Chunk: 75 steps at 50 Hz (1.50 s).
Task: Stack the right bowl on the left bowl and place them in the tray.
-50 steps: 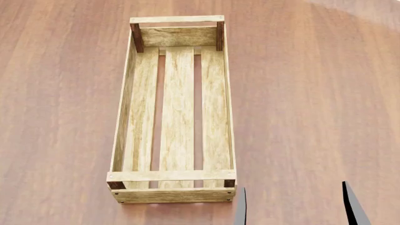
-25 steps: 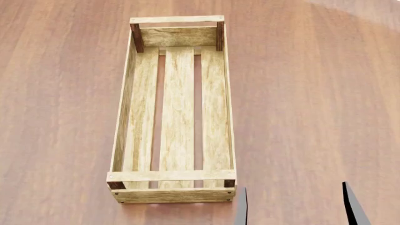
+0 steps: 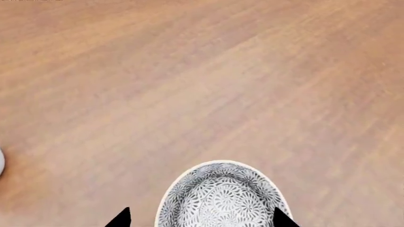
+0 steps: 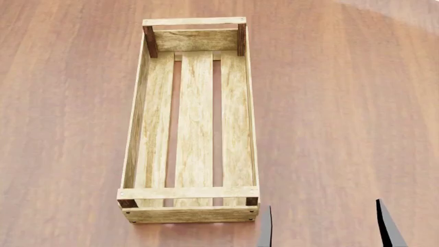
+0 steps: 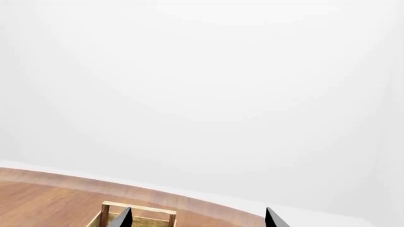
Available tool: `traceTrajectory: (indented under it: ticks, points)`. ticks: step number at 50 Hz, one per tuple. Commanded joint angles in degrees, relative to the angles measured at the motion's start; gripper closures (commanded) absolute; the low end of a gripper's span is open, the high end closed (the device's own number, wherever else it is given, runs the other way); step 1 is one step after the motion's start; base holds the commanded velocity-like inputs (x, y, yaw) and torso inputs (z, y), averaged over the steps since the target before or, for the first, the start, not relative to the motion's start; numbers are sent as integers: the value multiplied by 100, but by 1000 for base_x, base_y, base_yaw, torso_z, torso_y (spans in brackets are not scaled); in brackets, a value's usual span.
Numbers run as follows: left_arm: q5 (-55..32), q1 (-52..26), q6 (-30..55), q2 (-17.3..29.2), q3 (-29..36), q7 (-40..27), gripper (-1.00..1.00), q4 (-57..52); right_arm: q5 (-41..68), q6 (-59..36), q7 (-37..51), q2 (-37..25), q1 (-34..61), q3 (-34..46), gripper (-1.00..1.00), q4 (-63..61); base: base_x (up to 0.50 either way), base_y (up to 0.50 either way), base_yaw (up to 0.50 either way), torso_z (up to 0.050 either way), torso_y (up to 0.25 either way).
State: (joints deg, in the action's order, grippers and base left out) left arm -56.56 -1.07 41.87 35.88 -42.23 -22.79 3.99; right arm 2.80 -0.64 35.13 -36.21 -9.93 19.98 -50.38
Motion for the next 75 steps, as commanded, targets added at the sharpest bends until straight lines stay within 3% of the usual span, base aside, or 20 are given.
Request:
traceTrajectory:
  ticks: [1, 32, 75]
  points:
    - [61, 20, -99, -123, -155, 182, -100, 5, -132, -53, -131, 111, 17, -124, -100, -49, 0, 0, 0, 0, 0]
    - [-949, 120, 160, -44, -1259, 863, -100, 1157, -207, -20, -120, 108, -16, -59, -100, 36, 0, 0, 0, 0, 0]
    - [-787, -455, -84, -86, -990, 1065, -100, 2200, -238, -26, -124, 88, -17, -6, -100, 108, 0, 0, 0, 0, 0]
